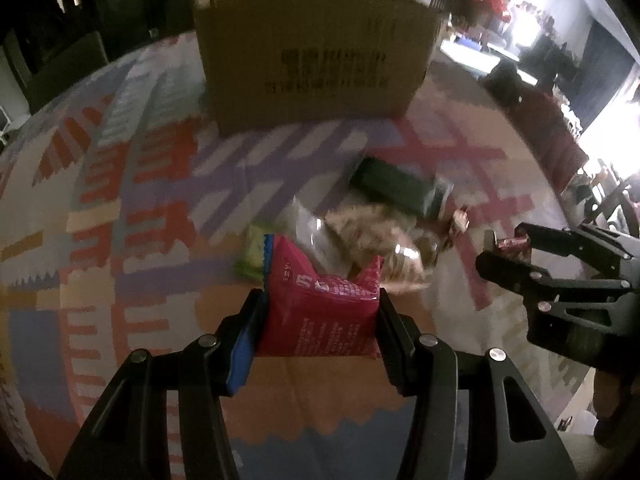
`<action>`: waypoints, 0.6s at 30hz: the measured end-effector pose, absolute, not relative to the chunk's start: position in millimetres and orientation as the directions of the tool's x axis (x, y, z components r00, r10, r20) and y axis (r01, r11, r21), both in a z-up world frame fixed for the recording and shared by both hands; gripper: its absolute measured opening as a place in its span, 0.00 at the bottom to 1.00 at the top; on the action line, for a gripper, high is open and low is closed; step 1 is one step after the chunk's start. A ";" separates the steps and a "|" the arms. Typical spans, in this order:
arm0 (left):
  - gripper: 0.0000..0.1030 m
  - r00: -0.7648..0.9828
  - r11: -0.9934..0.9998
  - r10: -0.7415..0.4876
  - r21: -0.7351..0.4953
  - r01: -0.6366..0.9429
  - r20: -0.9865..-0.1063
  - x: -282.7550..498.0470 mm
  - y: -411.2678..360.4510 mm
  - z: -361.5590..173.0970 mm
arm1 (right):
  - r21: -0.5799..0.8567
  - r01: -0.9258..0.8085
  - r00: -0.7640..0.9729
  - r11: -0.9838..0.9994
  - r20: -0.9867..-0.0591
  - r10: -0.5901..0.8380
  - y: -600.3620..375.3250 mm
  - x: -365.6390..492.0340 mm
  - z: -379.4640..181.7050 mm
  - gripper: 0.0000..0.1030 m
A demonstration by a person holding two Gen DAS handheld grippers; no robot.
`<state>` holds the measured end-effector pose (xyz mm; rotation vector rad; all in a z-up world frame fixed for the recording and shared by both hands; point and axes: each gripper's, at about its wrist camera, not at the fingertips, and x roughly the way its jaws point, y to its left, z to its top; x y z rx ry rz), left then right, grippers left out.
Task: Organize snacks
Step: 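Carry both snacks into the cardboard box and open both tools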
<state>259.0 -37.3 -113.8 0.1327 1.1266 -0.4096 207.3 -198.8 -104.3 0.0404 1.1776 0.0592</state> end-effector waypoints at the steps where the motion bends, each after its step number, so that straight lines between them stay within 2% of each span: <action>1: 0.51 0.374 0.917 -0.258 -0.103 0.386 -0.891 259.8 -37.2 -108.1 | 0.062 -0.025 0.393 0.998 -0.917 0.067 -199.0 207.1 -98.5 0.57; 18: 0.51 0.560 0.909 -0.316 -0.075 0.410 -0.766 300.2 -33.5 -20.3 | 0.094 -0.033 0.593 0.995 -0.800 0.095 -194.1 247.7 -25.6 0.57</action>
